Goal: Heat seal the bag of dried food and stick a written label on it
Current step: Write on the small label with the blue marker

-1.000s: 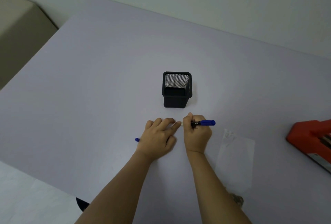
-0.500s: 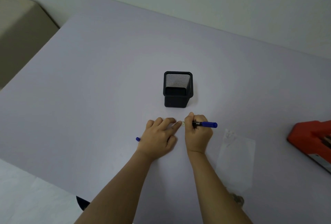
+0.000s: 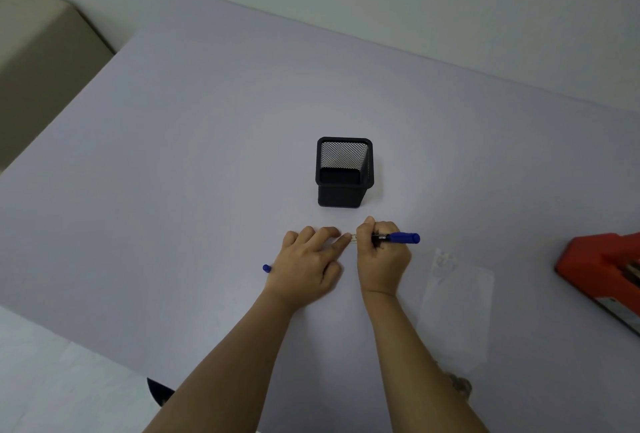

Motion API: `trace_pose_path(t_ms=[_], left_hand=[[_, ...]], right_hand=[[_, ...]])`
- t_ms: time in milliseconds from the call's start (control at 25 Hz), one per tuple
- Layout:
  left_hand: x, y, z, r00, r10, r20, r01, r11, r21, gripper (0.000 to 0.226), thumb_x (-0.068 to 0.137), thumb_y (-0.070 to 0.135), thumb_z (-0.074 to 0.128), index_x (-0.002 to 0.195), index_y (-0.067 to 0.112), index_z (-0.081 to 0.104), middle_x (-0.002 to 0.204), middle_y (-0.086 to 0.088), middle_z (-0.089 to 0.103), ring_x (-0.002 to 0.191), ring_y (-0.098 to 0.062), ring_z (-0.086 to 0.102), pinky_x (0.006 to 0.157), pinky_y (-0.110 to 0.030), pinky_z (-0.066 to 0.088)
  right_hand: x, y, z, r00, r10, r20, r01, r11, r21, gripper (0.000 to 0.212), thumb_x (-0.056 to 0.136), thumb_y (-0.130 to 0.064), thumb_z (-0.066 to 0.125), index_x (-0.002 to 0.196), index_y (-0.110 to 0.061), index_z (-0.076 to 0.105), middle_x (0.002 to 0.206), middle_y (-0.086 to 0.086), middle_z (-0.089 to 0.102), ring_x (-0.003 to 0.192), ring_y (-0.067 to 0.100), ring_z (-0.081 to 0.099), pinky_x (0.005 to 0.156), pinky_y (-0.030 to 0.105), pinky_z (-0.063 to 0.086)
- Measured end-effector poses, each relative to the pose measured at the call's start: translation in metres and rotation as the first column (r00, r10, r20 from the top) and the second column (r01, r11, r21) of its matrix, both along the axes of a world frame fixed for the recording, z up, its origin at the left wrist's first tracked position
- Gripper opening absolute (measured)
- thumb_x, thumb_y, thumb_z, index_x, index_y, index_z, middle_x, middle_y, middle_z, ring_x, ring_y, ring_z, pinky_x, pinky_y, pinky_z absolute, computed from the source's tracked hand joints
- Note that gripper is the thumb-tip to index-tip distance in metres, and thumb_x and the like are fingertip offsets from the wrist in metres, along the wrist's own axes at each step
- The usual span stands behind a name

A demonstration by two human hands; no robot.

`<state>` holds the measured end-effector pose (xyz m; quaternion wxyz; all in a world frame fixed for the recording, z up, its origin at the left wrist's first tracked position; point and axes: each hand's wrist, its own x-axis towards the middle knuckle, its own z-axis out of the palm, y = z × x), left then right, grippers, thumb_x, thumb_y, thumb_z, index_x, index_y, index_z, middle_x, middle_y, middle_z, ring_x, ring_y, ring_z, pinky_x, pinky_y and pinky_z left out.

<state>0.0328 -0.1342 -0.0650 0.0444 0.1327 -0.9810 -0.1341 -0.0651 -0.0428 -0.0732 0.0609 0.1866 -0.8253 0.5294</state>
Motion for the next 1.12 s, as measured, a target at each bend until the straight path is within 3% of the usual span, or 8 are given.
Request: trace_pose_path(t_ms=[320, 1000, 1120], left_hand=[[0.0000, 0.0002, -0.0011, 1.000, 0.006, 0.012, -0.006, 1.000, 0.008, 0.045, 0.084, 0.032, 0.040, 0.123, 0.023, 0.059, 0.114, 0.002, 0.062, 0.086, -0.017, 0.057, 0.071, -0.033, 0.043], [-0.0003, 0.0005, 0.0004, 1.000, 0.008, -0.006, -0.008, 1.000, 0.012, 0.045, 0.082, 0.030, 0.040, 0.120, 0.022, 0.062, 0.111, 0.001, 0.063, 0.082, -0.018, 0.058, 0.068, -0.034, 0.044], [-0.0003, 0.0004, -0.0001, 1.000, 0.008, 0.002, -0.008, 1.000, 0.015, 0.044, 0.083, 0.030, 0.040, 0.121, 0.022, 0.061, 0.112, 0.001, 0.063, 0.084, -0.019, 0.058, 0.069, -0.035, 0.045]], right_hand=[[0.0005, 0.0005, 0.0010, 1.000, -0.004, -0.004, 0.004, 1.000, -0.001, 0.036, 0.087, -0.023, 0.047, 0.059, -0.001, 0.055, 0.053, 0.010, 0.056, 0.047, 0.014, 0.046, 0.051, 0.005, 0.036], [0.0001, -0.0004, -0.0003, 1.000, 0.012, -0.027, -0.011, 0.999, 0.039, 0.038, 0.088, -0.022, 0.047, 0.058, -0.001, 0.052, 0.052, 0.011, 0.053, 0.046, 0.020, 0.045, 0.047, 0.014, 0.034], [0.0001, -0.0003, 0.0002, 1.000, 0.004, -0.023, -0.004, 0.999, 0.036, 0.037, 0.088, -0.023, 0.047, 0.059, -0.001, 0.053, 0.052, 0.010, 0.053, 0.047, 0.017, 0.045, 0.049, 0.008, 0.034]])
